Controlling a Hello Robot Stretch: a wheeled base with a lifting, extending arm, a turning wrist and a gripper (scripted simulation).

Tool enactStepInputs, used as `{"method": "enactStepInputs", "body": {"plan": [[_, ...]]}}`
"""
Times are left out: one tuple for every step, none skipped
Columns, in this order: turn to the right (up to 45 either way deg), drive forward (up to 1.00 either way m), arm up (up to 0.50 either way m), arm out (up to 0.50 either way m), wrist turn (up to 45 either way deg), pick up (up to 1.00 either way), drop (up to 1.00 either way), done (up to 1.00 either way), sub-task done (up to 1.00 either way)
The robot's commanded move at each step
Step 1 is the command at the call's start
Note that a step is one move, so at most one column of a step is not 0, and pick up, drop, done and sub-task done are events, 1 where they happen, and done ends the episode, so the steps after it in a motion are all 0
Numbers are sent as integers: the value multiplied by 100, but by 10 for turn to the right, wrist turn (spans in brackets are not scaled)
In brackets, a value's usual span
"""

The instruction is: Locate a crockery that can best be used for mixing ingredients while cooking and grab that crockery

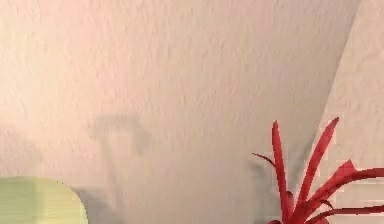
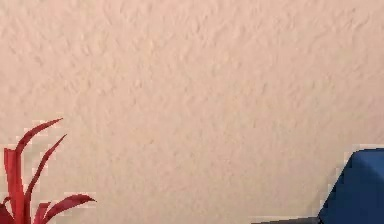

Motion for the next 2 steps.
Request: {"method": "enactStepInputs", "body": {"plan": [[-120,0,0,0,0,0,0,0,0],[0,60,0,0,0,0,0,0,0]]}}
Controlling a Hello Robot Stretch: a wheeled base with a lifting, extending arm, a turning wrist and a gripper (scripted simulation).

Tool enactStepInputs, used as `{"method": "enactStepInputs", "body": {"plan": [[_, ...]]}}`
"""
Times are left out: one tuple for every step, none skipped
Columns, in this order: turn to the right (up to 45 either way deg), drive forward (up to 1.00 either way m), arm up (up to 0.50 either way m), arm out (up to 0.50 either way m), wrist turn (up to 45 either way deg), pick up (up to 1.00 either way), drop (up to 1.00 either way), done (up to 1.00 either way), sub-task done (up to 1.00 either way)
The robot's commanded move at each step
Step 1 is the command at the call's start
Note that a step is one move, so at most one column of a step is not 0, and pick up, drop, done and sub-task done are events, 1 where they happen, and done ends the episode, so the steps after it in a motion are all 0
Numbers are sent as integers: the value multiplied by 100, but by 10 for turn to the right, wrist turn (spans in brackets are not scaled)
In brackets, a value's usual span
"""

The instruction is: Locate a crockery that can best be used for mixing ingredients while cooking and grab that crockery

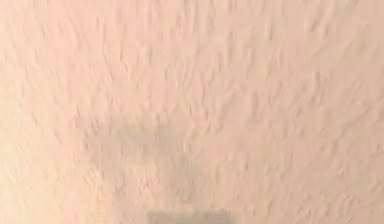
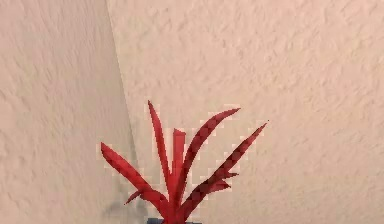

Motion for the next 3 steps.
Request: {"method": "enactStepInputs", "body": {"plan": [[-210,0,0,0,0,0,0,0,0],[0,5,0,0,0,0,0,0,0],[-450,0,0,0,0,0,0,0,0]]}}
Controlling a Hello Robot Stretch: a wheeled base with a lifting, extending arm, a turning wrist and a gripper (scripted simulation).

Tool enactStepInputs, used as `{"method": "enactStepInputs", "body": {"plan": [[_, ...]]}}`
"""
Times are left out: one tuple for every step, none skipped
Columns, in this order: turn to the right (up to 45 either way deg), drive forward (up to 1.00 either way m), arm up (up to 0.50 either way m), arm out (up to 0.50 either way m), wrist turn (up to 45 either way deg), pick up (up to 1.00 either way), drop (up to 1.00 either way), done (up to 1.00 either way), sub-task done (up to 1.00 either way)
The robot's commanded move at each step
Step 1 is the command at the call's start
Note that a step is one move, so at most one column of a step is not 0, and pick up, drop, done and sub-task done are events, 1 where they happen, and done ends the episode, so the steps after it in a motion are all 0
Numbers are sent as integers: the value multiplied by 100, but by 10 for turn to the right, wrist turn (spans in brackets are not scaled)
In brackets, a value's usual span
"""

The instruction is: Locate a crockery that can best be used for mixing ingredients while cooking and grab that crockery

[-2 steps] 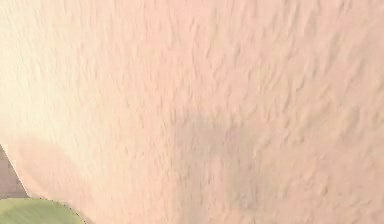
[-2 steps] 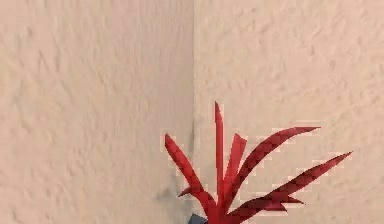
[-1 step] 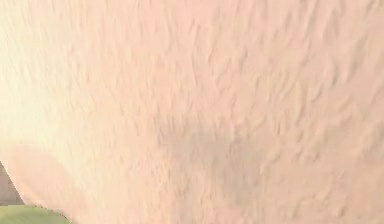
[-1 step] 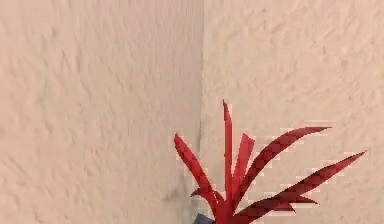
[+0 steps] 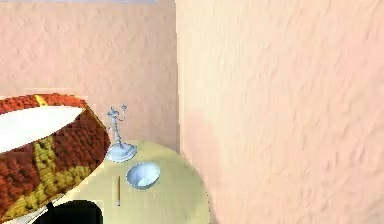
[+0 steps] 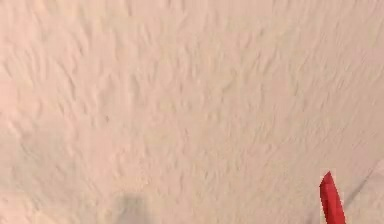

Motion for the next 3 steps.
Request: {"method": "enactStepInputs", "body": {"plan": [[-450,0,0,0,0,0,0,0,0],[-450,0,0,0,0,0,0,0,0],[-150,0,0,0,0,0,0,0,0]]}}
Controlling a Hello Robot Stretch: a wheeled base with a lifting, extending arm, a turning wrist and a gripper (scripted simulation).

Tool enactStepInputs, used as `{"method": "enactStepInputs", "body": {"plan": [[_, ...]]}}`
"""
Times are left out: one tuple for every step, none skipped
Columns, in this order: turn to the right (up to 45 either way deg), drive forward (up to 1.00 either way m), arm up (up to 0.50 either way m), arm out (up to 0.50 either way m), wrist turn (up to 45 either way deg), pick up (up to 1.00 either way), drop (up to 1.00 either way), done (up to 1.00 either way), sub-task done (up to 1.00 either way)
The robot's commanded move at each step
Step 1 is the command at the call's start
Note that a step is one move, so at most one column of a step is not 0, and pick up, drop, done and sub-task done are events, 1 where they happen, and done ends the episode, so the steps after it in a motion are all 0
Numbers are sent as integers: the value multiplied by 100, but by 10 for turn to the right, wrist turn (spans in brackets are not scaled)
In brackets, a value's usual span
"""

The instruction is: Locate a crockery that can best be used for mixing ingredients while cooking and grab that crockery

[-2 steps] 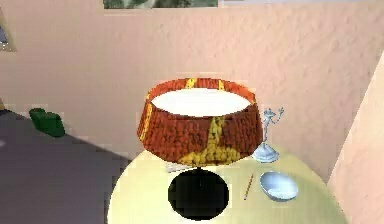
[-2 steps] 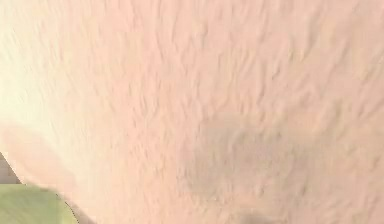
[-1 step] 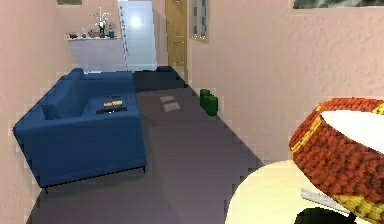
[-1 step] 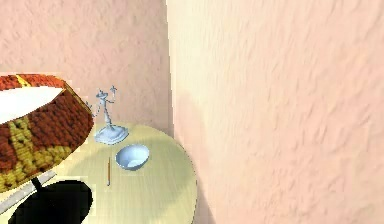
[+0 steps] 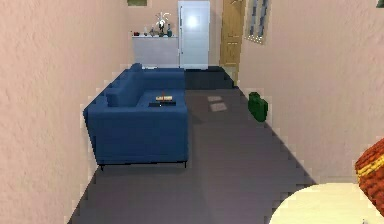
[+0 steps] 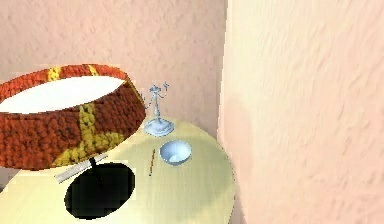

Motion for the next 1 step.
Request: {"method": "enactStepInputs", "body": {"plan": [[0,0,50,0,0,0,0,0,0]]}}
